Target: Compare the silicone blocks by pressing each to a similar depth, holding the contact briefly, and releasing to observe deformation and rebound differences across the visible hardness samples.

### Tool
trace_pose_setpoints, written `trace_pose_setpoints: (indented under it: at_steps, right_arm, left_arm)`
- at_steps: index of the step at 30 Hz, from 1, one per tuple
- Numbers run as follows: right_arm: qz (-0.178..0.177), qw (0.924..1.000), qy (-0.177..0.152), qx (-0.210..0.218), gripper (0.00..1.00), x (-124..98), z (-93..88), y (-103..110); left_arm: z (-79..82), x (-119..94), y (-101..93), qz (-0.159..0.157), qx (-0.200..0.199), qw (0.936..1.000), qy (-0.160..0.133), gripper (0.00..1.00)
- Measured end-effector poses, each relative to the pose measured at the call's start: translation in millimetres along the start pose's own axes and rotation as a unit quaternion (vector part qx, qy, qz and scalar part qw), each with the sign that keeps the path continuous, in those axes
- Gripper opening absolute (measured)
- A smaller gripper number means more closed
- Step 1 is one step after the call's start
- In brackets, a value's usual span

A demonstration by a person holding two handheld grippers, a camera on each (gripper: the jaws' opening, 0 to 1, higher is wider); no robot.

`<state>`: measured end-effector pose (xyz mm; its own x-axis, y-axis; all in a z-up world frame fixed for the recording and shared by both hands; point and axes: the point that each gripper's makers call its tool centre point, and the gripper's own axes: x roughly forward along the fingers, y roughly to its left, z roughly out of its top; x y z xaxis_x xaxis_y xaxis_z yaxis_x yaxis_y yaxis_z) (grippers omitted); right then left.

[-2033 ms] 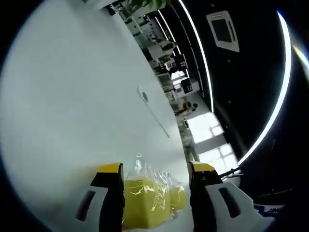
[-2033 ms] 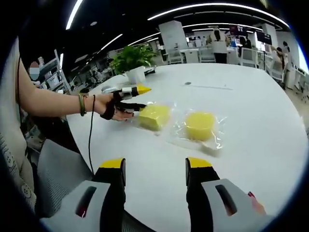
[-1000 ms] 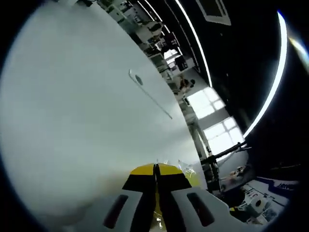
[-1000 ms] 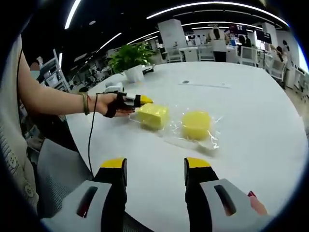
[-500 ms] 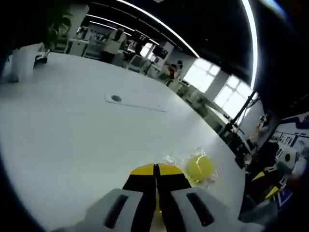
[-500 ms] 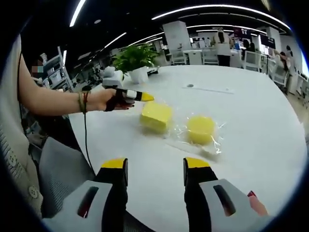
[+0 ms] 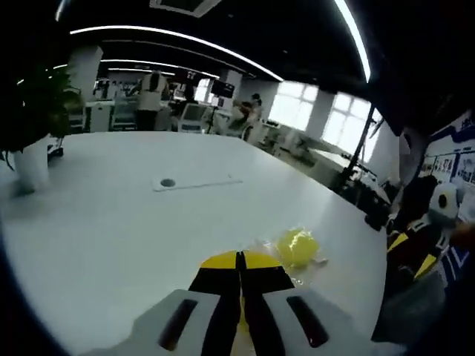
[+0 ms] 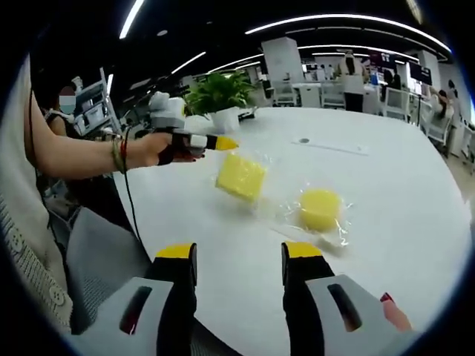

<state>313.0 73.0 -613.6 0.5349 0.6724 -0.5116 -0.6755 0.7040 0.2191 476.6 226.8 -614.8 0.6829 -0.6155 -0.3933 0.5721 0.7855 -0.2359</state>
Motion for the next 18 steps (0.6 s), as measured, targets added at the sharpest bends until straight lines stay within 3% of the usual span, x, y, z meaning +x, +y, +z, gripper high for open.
trace_pose_setpoints:
  at_steps: [9,18]
  right_arm:
    - [0.011,0.9998,-0.004,-0.015,0.40,-8,-1.1,16]
    - [0.008,0.9994,-0.022,-0.024,0.42,-16,4.0,21]
  left_arm:
    - [7.1,-19,-20.2,-0.003,0.016,0.9998,-0.009,0.00]
    - [38.1,-48,-21.0,0.000,0.014,0.9990,-0.043,0.00]
